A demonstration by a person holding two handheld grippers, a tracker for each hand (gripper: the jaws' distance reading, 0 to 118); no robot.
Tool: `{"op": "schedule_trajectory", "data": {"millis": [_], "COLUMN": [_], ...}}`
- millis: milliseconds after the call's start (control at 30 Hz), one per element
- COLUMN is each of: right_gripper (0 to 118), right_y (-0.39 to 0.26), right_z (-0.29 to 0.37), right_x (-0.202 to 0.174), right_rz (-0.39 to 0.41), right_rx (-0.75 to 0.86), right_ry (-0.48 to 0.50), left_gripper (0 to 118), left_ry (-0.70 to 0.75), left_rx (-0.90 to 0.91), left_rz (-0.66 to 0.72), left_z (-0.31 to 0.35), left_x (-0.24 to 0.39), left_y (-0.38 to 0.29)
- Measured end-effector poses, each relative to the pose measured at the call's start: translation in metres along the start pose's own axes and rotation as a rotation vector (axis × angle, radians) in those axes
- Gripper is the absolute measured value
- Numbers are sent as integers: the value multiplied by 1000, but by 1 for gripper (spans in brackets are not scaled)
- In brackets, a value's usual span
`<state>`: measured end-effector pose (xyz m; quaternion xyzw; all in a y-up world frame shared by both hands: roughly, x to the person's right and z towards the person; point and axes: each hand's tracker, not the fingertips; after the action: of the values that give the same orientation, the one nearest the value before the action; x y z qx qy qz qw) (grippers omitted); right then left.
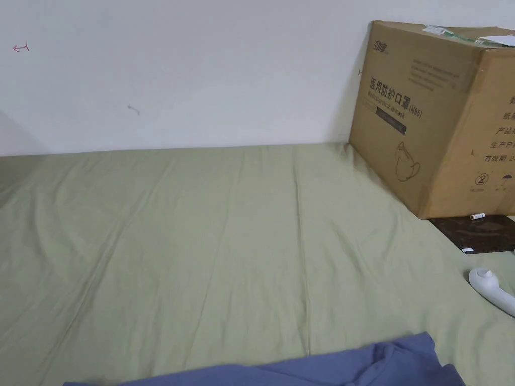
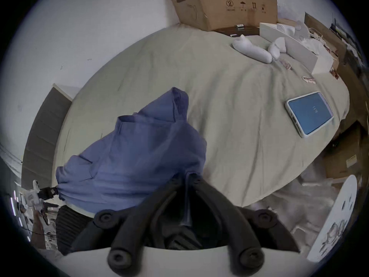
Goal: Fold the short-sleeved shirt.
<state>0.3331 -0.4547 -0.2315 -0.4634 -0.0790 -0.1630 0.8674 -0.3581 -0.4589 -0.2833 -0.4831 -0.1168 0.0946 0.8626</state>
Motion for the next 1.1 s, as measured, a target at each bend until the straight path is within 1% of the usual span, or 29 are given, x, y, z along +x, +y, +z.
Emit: {"op": "schedule_trajectory", "data": {"millis": [33, 67, 100, 133, 167, 200, 233, 300, 400, 433, 467, 500, 533, 567, 600, 633, 700, 767, 800, 900, 933, 1067, 1100], "right_gripper": [10, 28, 67, 93, 107, 113, 113, 113, 113, 113, 112, 102, 82, 50, 9, 6, 6, 6, 6, 6, 6, 6, 6], "right_y": [5, 5, 12, 18, 24, 23, 28, 35, 37, 35, 33, 33, 34, 34, 32, 33, 32, 32, 31, 30, 30, 29, 29], "right_z": [7, 18, 28, 37, 45, 58, 65, 72, 74, 74, 73, 71, 66, 63, 62, 60, 61, 62, 64, 69, 68, 63, 62], "right_x": [-5, -14, -21, -29, -38, -56, -67, -88, -117, -128, -136, -142, -148, -152, -157, -159, -160, -160, -159, -155, -154, -151, -151], "right_rz": [17, 27, 37, 54, 72, 102, 130, 183, 236, 242, 247, 248, 247, 245, 241, 234, 231, 242, 250, 266, 263, 221, 214], "right_rx": [30, 68, 112, 149, 179, 225, 268, 317, 338, 378, 399, 394, 389, 386, 384, 367, 362, 350, 345, 327, 317, 277, 267], "right_ry": [0, 17, 43, 64, 78, 87, 96, 95, 146, 155, 172, 180, 189, 188, 199, 231, 240, 246, 243, 224, 219, 210, 207], "left_gripper": [6, 16, 42, 67, 94, 118, 118, 116, 116, 115, 109, 90, 60, 26, 1, 1, 1, 1, 1, 1, 1, 2, 7], "left_ry": [-10, -25, -39, -55, -75, -83, -89, -80, -62, -52, -51, -60, -65, -61, -85, -147, -151, -215, -272, -512, -541, -536, -538], "left_rx": [24, 45, 70, 113, 185, 201, 231, 296, 364, 375, 379, 374, 363, 360, 349, 330, 308, 263, 235, 80, 48, -24, -37], "left_rz": [1, 8, 11, 8, 4, 10, 9, -23, -106, -132, -148, -157, -161, -162, -157, -137, -91, 28, 97, 268, 292, 395, 421], "left_z": [7, 11, 16, 23, 33, 38, 44, 52, 60, 60, 60, 58, 53, 51, 50, 49, 45, 44, 43, 21, 12, -10, -20], "left_x": [5, 10, 16, 24, 29, 38, 46, 64, 94, 103, 111, 118, 125, 128, 128, 126, 110, 77, 53, -15, -37, -87, -96], "left_y": [2, 5, 10, 15, 22, 30, 38, 47, 61, 61, 63, 66, 66, 65, 67, 70, 73, 79, 82, 76, 71, 41, 35]}}
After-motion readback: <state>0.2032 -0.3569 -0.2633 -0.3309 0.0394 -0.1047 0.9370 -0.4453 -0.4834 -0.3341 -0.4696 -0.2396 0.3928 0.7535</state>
